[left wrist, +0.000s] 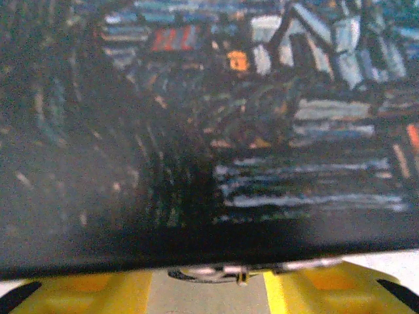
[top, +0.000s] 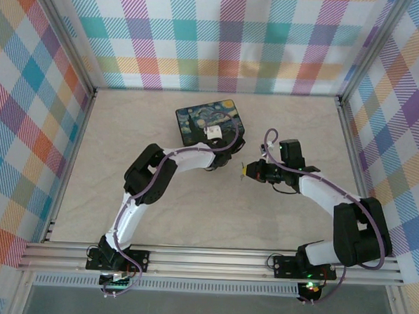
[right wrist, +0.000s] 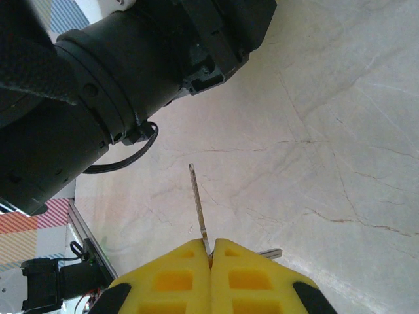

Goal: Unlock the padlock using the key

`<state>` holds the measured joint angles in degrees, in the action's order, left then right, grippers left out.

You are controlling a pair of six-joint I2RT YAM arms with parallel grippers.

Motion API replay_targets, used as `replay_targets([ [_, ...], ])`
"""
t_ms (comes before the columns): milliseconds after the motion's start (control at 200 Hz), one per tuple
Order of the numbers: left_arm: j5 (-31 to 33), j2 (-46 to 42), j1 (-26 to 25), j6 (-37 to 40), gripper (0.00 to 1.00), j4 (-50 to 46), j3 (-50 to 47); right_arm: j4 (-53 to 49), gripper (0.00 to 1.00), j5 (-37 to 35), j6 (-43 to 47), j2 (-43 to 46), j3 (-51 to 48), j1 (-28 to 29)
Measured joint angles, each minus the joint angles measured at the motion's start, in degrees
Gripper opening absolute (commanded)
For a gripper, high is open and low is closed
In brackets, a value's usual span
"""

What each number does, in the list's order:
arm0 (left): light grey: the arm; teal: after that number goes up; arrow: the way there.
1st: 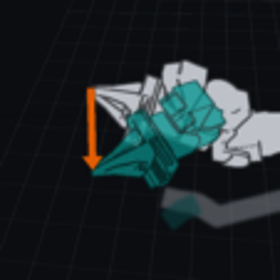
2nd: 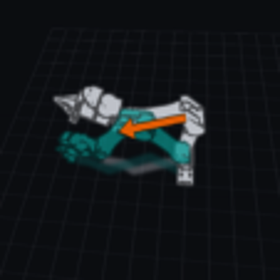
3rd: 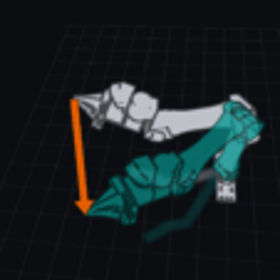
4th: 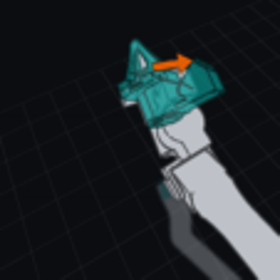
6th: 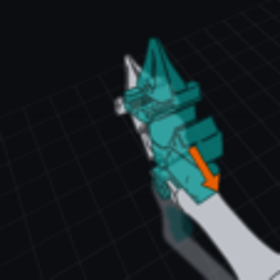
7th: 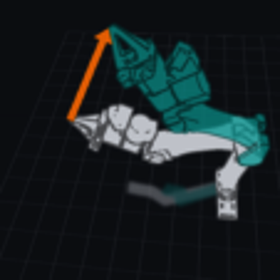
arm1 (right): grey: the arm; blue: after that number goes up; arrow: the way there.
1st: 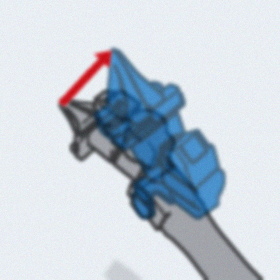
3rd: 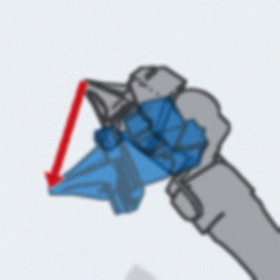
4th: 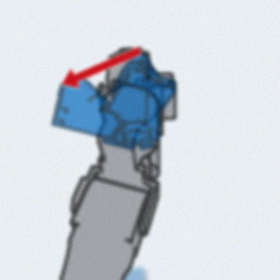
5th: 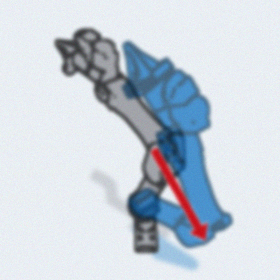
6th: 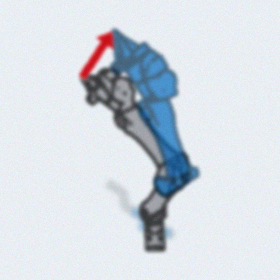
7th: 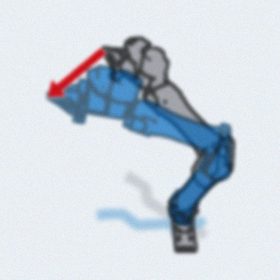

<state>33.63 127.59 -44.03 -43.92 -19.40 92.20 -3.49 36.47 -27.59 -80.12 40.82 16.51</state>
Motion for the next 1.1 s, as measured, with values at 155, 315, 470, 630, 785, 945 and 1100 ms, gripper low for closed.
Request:
replay_targets([
  [155, 0.4, 0.9, 0.2, 0.5, 0.36, 0.0, 0.7, 0.0, 0.04, 0.2, 0.0, 0.4, 0.0, 0.0],
  [315, 0.8, 0.9, 0.4, 1.6, 0.18, 0.0, 0.9, 0.0, 0.04, 0.3, 0.0, 0.8, -0.2, 0.0],
  [470, 1.0, 0.9, 0.7, 2.0, 0.12, -0.3, 0.9, 0.0, 0.05, 0.3, 0.0, 0.8, -0.5, 0.0],
  [630, -0.2, -0.7, 0.7, 2.9, 0.08, -5.1, 0.9, -1.2, 0.05, 0.2, 0.5, 0.8, -0.6, 0.0],
  [785, -4.3, -5.2, 0.6, 3.1, 0.07, -15.2, 0.9, -4.4, 0.05, 0.0, 1.4, 2.0, -0.5, 0.0],
  [945, -10.3, -12.9, 0.5, 3.2, 0.07, -26.2, 0.7, -8.6, 0.05, -0.1, 1.6, 5.0, 0.9, 0.0],
  [1100, -16.0, -18.9, 0.5, 3.7, 0.07, -37.7, 1.5, -12.4, 0.06, -0.5, 2.5, 7.9, 2.2, 0.0],
])
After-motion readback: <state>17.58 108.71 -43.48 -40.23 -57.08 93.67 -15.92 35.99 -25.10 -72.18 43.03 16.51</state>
